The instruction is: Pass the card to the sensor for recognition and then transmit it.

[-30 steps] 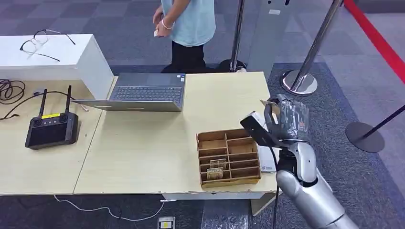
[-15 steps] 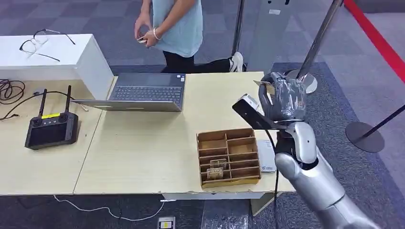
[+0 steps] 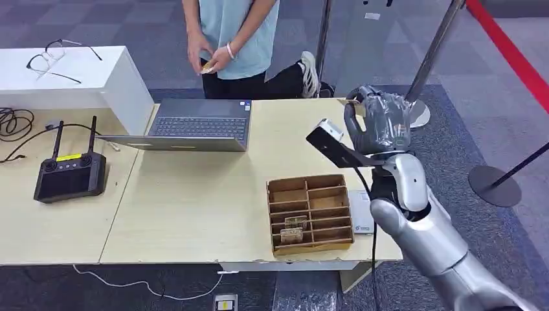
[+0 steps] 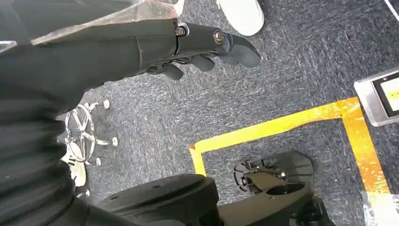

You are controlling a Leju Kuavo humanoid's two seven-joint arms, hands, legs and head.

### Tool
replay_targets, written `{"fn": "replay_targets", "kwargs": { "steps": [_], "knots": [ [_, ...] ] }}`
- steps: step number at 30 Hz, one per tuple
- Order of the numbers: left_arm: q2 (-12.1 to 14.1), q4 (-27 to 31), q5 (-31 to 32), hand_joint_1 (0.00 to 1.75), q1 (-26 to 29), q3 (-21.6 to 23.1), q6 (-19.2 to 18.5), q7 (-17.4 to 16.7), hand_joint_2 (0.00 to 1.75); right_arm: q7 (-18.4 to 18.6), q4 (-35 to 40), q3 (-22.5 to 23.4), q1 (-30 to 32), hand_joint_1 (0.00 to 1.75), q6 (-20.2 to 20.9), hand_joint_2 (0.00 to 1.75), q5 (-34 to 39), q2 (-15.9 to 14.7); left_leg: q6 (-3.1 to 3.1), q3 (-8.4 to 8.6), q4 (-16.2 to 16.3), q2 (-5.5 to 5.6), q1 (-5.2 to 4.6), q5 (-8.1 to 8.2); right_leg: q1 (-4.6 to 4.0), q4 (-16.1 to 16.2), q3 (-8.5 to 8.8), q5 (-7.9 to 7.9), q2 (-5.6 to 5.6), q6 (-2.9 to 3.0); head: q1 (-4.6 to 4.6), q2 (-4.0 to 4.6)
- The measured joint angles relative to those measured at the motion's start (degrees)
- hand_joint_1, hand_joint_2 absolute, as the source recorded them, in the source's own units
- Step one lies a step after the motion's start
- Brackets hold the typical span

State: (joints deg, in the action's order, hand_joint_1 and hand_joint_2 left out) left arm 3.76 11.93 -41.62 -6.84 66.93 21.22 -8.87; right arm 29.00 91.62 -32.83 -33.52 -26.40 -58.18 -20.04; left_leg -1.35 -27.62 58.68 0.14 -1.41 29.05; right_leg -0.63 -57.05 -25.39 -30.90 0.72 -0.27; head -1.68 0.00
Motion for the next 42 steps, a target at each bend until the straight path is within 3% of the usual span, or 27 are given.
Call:
{"fn": "replay_targets", "kwargs": {
  "steps": [5, 6, 42],
  "knots": [
    [-0.24, 0.00, -0.17, 0.00, 0.00, 0.00, 0.04, 0.11, 1.75, 0.15, -0.24, -1.09, -1.93, 1.75, 1.12, 1.75, 0.02, 0.00, 0.00, 0.00, 0.00, 0.00, 0.00, 0.00, 0.00, 0.00, -0.01, 0.00, 0.00, 0.00, 0.02, 0.00],
    [-0.31, 0.00, -0.20, 0.00, 0.00, 0.00, 0.04, 0.22, 0.00, 0.15, -0.37, -1.27, -2.33, 1.75, 1.31, 1.75, 0.02, 0.00, 0.00, 0.00, 0.00, 0.00, 0.00, 0.00, 0.00, -0.01, -0.01, 0.00, 0.00, 0.00, 0.00, 0.00],
    [-0.44, -0.02, -0.22, 0.00, 0.03, 0.00, 0.48, -0.17, 0.00, 0.81, -1.75, -4.98, -2.43, 1.75, 0.77, 1.75, -0.26, -0.94, 0.00, -0.02, 0.00, 0.00, 0.00, 0.00, 0.00, 0.00, -0.05, 0.00, 0.00, 0.00, 0.00, 0.00]
  ]
}}
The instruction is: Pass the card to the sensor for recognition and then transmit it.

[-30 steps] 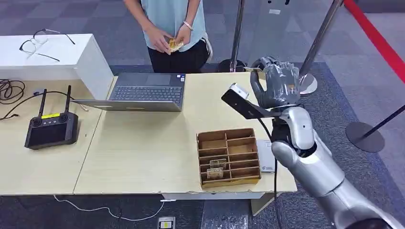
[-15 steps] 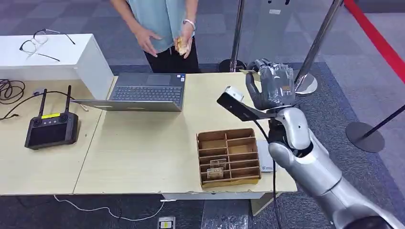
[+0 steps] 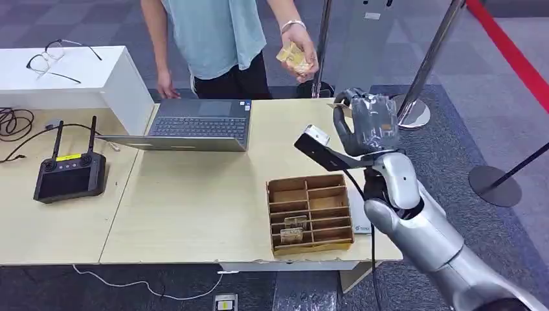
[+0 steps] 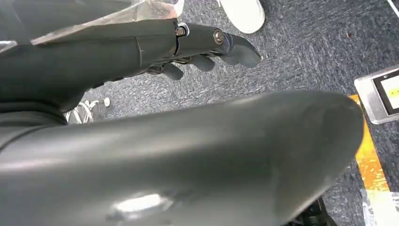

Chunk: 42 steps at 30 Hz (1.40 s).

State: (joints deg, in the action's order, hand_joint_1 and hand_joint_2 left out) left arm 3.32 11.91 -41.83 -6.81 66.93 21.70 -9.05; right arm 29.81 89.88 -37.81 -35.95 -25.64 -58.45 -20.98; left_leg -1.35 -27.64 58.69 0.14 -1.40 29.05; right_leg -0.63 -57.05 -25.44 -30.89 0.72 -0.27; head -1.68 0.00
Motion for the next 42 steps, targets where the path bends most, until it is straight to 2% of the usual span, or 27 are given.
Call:
{"fn": "replay_targets", "kwargs": {
  "steps": [42],
  "knots": [
    [-0.02, 0.00, -0.09, 0.00, 0.01, 0.00, 0.42, 0.02, 0.00, 0.31, -0.90, 0.17, 1.34, 1.75, -0.28, 1.75, 0.11, -0.88, 0.00, -0.06, 0.00, 0.01, 0.00, 0.00, 0.00, 0.00, -0.05, 0.00, 0.00, 0.00, 0.00, 0.00]
  ]
}}
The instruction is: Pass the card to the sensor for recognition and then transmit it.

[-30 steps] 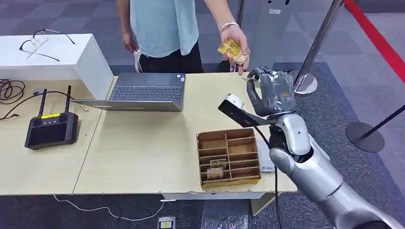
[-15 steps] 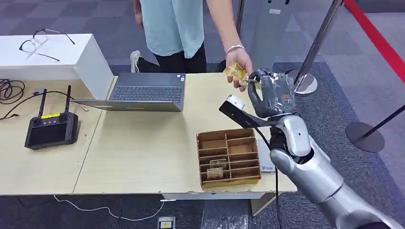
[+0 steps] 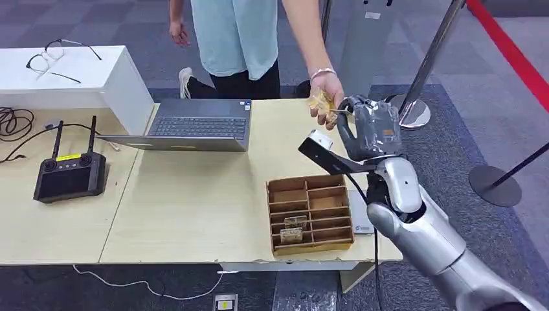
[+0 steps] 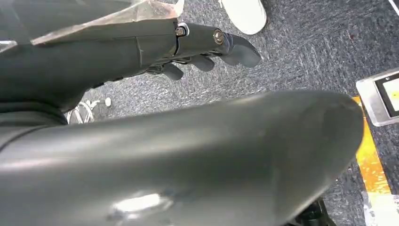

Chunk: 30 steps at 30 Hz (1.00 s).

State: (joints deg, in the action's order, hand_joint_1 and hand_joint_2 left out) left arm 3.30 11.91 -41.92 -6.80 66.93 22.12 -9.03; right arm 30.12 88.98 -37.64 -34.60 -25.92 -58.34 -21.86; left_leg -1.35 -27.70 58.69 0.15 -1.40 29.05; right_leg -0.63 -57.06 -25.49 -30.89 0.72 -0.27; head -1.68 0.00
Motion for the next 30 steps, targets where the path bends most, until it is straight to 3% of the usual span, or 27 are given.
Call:
{"fn": "replay_targets", "kwargs": {
  "steps": [7, 8, 9, 10, 11, 14, 30],
  "knots": [
    [0.00, 0.00, -0.33, 0.00, 0.00, 0.00, 0.28, 0.53, 0.00, -0.31, -0.89, 0.07, -0.01, 1.75, -0.74, 1.75, 0.50, 0.00, 0.00, -0.01, 0.00, 0.00, 0.00, 0.00, 0.00, 0.00, -0.01, 0.00, 0.00, 0.00, 0.02, 0.00],
    [0.00, 0.00, -0.33, 0.00, 0.00, 0.00, 0.28, 0.53, 0.00, -0.31, -1.03, 0.09, -0.01, 1.31, -0.74, 1.75, 0.50, 0.00, 0.00, -0.01, 0.00, 0.00, 0.00, 0.00, 0.00, 0.00, -0.01, 0.00, 0.00, 0.00, 0.00, 0.00],
    [-0.02, 0.00, -0.33, 0.00, 0.00, 0.00, 0.28, 0.50, 0.00, -0.31, -1.18, 0.09, 0.00, 1.06, -0.74, 1.75, 0.50, -0.02, 0.00, -0.01, 0.00, 0.00, 0.00, 0.00, 0.00, 0.01, -0.01, 0.00, 0.00, 0.00, 0.00, 0.00],
    [-0.06, 0.00, -0.33, 0.00, 0.00, 0.00, 0.28, 0.50, 0.00, -0.31, -1.27, 0.09, 0.01, 0.37, -0.74, 1.75, 0.52, -0.02, 0.00, -0.01, 0.00, 0.00, 0.00, 0.00, 0.00, 0.00, -0.01, 0.00, 0.00, 0.00, 0.00, 0.00],
    [-0.07, 0.00, -0.33, 0.00, 0.00, 0.00, 0.26, 0.48, 0.00, -0.31, -1.29, 0.07, 0.02, 0.10, -0.77, 1.75, 0.53, -0.02, 0.00, -0.02, 0.00, -0.01, 0.00, 0.00, 0.00, 0.00, -0.02, 0.00, 0.00, 0.00, 0.00, 0.00],
    [-0.24, 0.00, -0.33, 0.00, -0.01, 0.00, 0.28, 0.29, 0.00, -0.61, -1.64, 0.07, 0.01, 0.00, -1.12, 1.75, 0.48, 0.00, 0.00, -0.02, 0.00, 0.00, 0.00, 0.00, 0.00, 0.00, -0.02, 0.00, 0.00, 0.00, 0.00, 0.00],
    [-0.79, 0.00, -0.50, 0.00, 0.00, 0.00, 0.17, 0.13, 0.00, -0.96, -2.58, 0.09, -0.11, 0.00, -2.51, 1.75, 0.44, 0.04, 0.00, -0.02, 0.00, 0.00, 0.00, 0.00, 0.00, 0.00, -0.01, 0.00, 0.00, 0.00, 0.00, 0.00]
  ]
}}
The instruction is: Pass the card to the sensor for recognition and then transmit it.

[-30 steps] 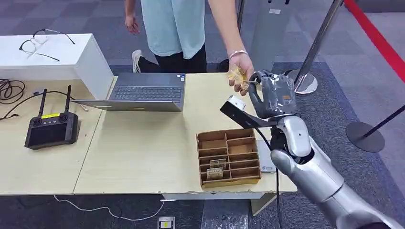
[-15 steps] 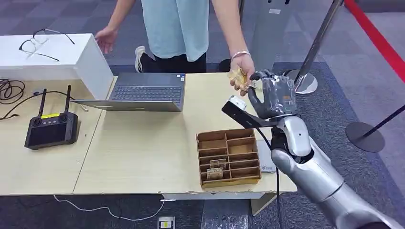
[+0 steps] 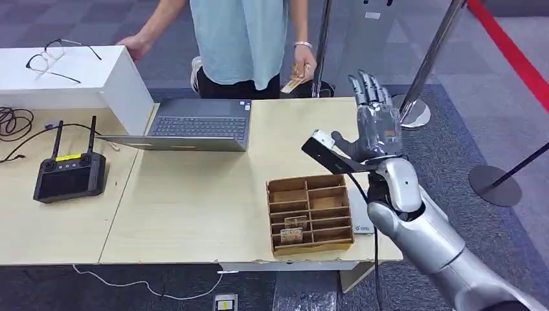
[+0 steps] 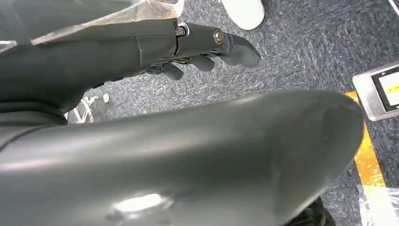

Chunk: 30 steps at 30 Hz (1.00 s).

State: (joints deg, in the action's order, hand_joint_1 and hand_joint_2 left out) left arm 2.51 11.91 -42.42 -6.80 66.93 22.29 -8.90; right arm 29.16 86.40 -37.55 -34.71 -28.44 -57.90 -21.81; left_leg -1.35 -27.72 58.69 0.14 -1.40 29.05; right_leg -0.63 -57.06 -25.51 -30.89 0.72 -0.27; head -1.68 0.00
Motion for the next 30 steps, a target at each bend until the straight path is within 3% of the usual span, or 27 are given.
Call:
{"fn": "replay_targets", "kwargs": {
  "steps": [30],
  "knots": [
    [0.00, -0.02, -0.90, 0.00, 0.15, -0.02, 0.17, -1.27, 0.00, 2.21, 9.83, 1.92, 6.48, 0.00, 0.87, 1.75, -4.57, -0.68, 0.00, 0.01, 0.01, 0.00, 0.00, 0.00, 0.00, 0.01, -0.01, 0.00, 0.00, 0.00, 0.00, 0.00]
  ]
}}
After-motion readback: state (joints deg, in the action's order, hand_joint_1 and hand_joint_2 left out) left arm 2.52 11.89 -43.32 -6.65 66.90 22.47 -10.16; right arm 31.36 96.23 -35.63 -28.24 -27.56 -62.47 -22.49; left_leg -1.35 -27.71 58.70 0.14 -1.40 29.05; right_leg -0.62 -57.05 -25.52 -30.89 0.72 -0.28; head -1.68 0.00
